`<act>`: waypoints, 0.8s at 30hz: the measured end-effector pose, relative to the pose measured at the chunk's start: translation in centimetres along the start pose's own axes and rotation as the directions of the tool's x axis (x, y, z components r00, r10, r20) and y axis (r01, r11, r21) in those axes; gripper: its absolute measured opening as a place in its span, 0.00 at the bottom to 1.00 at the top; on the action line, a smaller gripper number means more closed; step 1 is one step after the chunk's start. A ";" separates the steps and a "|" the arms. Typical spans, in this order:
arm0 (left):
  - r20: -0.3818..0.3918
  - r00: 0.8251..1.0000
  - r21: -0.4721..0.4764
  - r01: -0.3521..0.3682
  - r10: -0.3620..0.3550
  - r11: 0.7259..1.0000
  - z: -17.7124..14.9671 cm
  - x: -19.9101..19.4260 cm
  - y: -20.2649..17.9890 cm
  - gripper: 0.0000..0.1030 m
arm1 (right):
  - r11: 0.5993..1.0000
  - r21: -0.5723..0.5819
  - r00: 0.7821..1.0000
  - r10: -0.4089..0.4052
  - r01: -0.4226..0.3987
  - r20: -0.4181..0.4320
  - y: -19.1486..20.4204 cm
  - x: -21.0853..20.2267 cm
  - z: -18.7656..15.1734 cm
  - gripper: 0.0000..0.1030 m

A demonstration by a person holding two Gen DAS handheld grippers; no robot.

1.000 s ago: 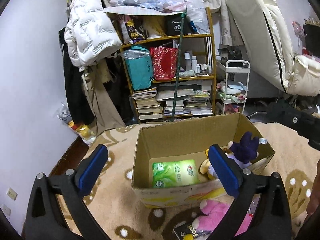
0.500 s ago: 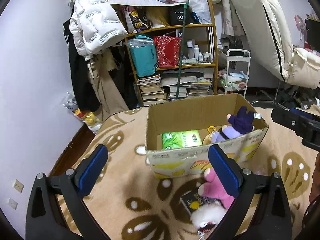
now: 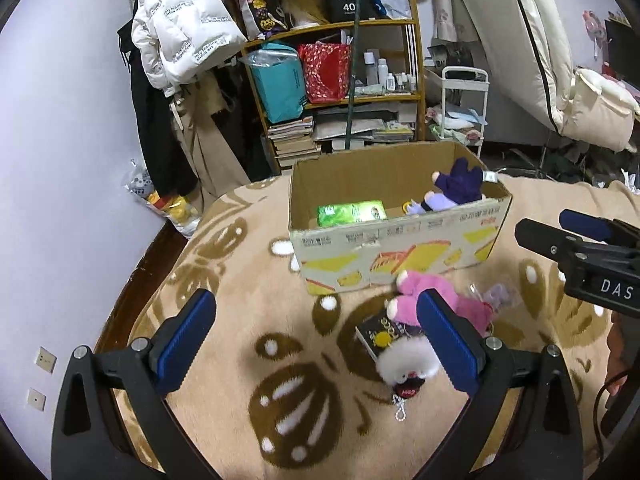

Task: Organize soft objects
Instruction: 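Move both tools back toward the white fluffy plush and pink bear on the rug, then close the left tool on the white fluffy plush while the right tool closes on the pink bear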

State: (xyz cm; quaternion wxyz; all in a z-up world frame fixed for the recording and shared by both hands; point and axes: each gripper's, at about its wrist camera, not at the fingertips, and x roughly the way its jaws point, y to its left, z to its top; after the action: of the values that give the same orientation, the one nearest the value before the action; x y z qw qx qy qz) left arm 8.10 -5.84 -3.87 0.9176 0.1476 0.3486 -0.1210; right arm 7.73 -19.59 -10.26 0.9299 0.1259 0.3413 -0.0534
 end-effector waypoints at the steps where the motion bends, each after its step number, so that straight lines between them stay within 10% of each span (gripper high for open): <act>1: -0.008 1.000 0.002 0.003 -0.003 1.000 -0.2 0.2 -0.1 0.96 | 1.000 -0.004 1.000 0.000 0.000 -0.004 0.1 0.0 -0.2 0.88; 24: -0.062 0.998 0.019 0.009 -0.008 1.000 -1.2 4.9 -1.4 0.96 | 0.996 -0.011 0.994 0.084 -0.085 -0.072 1.3 4.4 -0.8 0.88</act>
State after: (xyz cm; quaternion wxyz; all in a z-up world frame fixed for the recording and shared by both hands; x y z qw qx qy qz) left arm 10.51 -7.26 -8.32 0.9043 0.1585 0.3765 -0.1237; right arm 10.82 -18.21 -13.45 0.9194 0.1356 0.3692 -0.0073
